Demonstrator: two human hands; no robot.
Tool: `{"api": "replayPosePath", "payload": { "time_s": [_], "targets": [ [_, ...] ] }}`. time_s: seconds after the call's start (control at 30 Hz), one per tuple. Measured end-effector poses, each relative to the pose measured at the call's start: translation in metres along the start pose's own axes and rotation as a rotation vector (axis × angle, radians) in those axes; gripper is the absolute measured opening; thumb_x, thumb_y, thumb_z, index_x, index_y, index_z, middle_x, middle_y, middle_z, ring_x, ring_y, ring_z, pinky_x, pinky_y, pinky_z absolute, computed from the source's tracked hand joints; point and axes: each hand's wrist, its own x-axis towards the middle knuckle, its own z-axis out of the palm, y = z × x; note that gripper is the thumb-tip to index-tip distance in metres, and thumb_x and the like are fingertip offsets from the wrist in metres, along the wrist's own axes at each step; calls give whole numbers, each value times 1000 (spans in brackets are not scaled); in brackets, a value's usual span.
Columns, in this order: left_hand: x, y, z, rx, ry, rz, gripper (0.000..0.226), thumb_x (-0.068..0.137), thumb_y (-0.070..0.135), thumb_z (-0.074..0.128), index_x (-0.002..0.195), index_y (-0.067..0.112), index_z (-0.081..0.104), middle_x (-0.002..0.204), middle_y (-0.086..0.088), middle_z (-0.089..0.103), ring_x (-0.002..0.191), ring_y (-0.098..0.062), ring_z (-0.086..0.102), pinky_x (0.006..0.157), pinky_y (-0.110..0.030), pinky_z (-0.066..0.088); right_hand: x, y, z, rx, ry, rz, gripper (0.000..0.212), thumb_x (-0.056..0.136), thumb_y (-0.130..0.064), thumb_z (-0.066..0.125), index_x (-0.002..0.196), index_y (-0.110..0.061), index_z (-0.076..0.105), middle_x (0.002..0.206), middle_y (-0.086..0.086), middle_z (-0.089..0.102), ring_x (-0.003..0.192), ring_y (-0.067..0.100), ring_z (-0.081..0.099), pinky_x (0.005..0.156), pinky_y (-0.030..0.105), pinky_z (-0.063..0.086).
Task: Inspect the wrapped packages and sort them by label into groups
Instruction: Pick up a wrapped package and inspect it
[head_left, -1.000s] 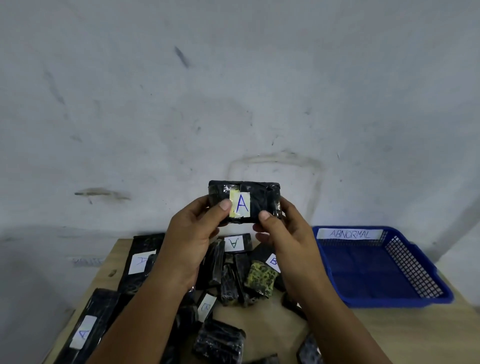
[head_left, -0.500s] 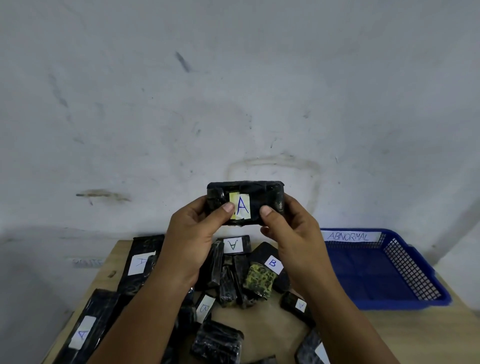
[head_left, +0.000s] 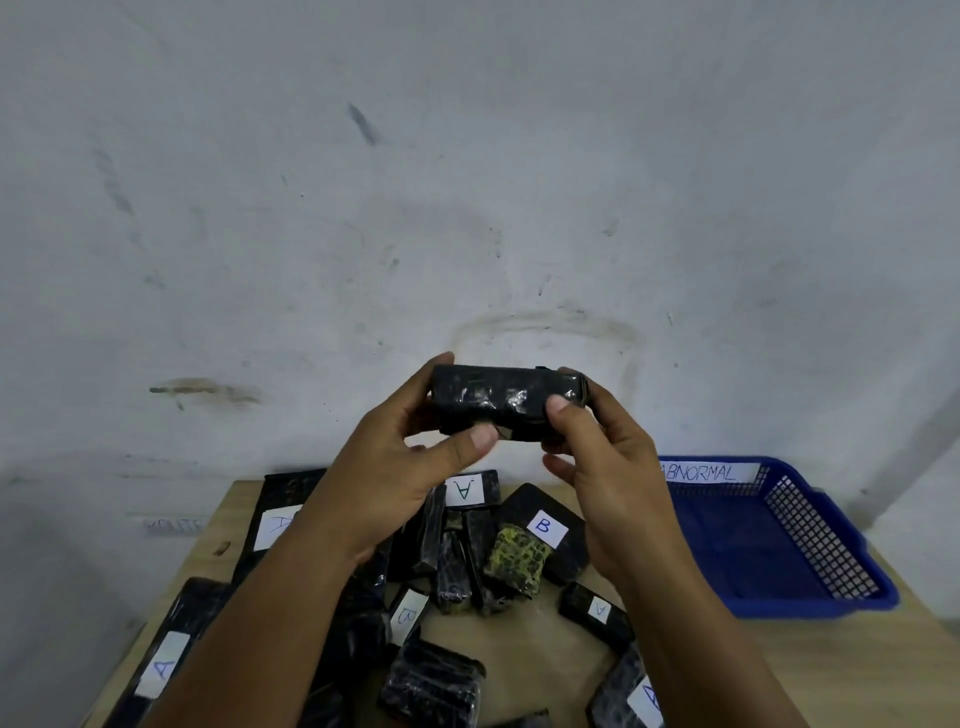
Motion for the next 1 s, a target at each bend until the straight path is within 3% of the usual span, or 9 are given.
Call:
{"api": "replayPosePath", "payload": {
  "time_s": [0.07,0.17,0.23,0.4,0.53,0.6,0.73,0.87,1.0],
  "targets": [
    [1,4,3,-59,29,-41,63,79,63,71,138,44,58,116,27,71,110,18,59,96,-18,44,0,2,-1,-4,9,-10,19,101,-24,64,113,-32,75,92,-9,78,80,-2,71,76,22,57],
    [4,3,7,-149,196,-55,25,95,28,67,119,24,72,93,15,76,84,12,68,71,-4,47,-2,1,1,-11,-36,24,32,101,-21,64,129,-36,68,91,-14,78,84,-4,72,68,17,56],
    [4,2,8,-141,227,-51,21,95,17,68,115,21,74,85,13,77,79,8,70,67,-3,47,-3,1,0,-26,-49,21,37,102,-18,63,135,-35,65,91,-12,77,81,-7,71,61,12,54],
    [5,3,4,-96,175,-123,23,93,38,69,115,36,70,97,16,77,93,11,69,80,-16,45,-3,-1,1,-63,-66,-10,44,101,-15,65,140,-35,61,98,-10,78,91,-7,72,75,15,56],
    [5,2,1,-52,147,-38,31,85,50,65,109,34,75,107,18,77,106,4,68,96,-29,48,-4,0,1,-76,-96,80,73,82,-62,69,149,-42,50,113,-18,76,108,2,70,101,37,56],
    [4,1,-1,-10,139,40,39,79,46,68,118,42,69,116,22,74,117,4,63,105,-31,44,-3,-2,1,-71,-92,137,57,80,-71,60,127,-40,69,107,-14,76,93,2,72,91,36,61],
    [2,2,-3,18,8,14,46,72,47,74,114,63,62,117,27,71,120,11,58,105,-28,40,1,3,-1,-3,-32,127,19,100,-38,64,113,-32,76,88,-12,76,74,4,67,84,32,59],
    [6,1,1,-128,125,-56,33,82,41,73,114,45,69,92,17,79,91,14,68,82,-11,42,1,9,-3,1,-45,77,21,104,-18,61,119,-27,71,78,-10,75,69,0,68,67,18,59],
    [6,-3,3,-123,185,-75,32,91,15,73,118,33,72,86,6,80,82,3,73,68,-1,46,0,10,-3,-68,-74,81,23,102,-24,64,123,-32,70,87,-9,76,75,6,67,70,24,60]
  ]
}}
